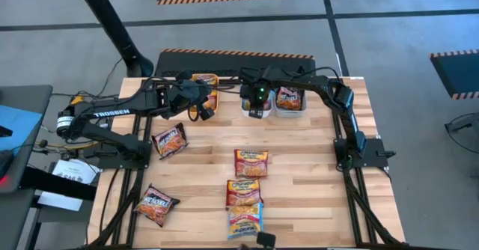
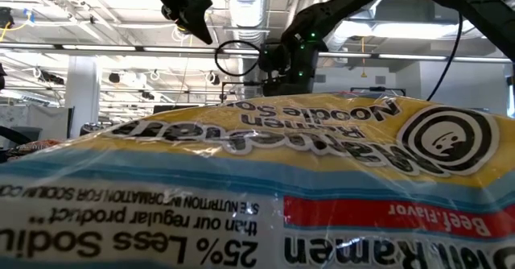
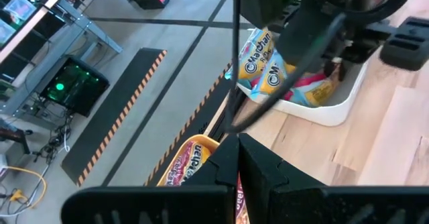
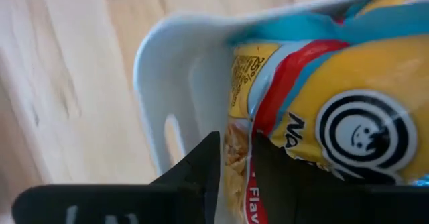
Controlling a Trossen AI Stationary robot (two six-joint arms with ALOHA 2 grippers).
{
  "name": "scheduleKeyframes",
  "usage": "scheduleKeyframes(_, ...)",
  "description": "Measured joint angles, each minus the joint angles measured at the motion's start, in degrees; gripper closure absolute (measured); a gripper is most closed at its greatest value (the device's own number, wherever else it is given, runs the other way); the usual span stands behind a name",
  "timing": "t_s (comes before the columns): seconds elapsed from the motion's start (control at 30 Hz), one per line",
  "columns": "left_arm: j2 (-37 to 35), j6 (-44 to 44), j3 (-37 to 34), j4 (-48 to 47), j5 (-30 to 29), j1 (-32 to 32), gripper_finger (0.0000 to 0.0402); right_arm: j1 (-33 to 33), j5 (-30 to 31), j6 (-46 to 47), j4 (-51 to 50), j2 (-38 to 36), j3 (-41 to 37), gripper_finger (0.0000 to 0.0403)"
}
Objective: Sort Maruchan noodles
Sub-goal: Put the blue noodle pack into the white bin, then put the red noodle pack into the yellow bin
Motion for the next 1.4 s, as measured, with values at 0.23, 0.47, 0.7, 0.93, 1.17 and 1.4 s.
scheduleKeyframes(0.23, 0.0, 0.0, 0.0, 0.0, 0.0, 1.0, 0.0401, -0.9, 1.1, 2.7, 1.0, 1.6, 0.2, 0.0291)
scheduleKeyframes(0.47, 0.0, 0.0, 0.0, 0.0, 0.6, 1.3, 0.0401, -0.6, 1.6, 3.3, -0.7, 3.6, 0.1, 0.0292)
scheduleKeyframes(0.7, 0.0, -0.1, 0.0, -0.5, 1.0, 1.4, 0.0401, -0.3, 1.9, 2.8, -2.5, 3.3, 1.3, 0.0292)
scheduleKeyframes(0.93, 0.0, -0.7, 0.0, -1.2, 1.6, 1.5, 0.0401, 0.9, 2.1, 1.4, -5.5, 3.3, 4.4, 0.0292)
scheduleKeyframes(1.17, 0.0, -0.7, 0.0, -1.3, 1.6, 1.5, 0.0401, 2.0, 2.1, 1.2, -9.6, 3.3, 7.7, 0.0292)
scheduleKeyframes(1.4, 0.0, -0.9, 0.0, -1.7, 1.6, 1.5, 0.0401, 2.8, 2.1, 1.2, -15.3, 3.3, 13.0, 0.0292)
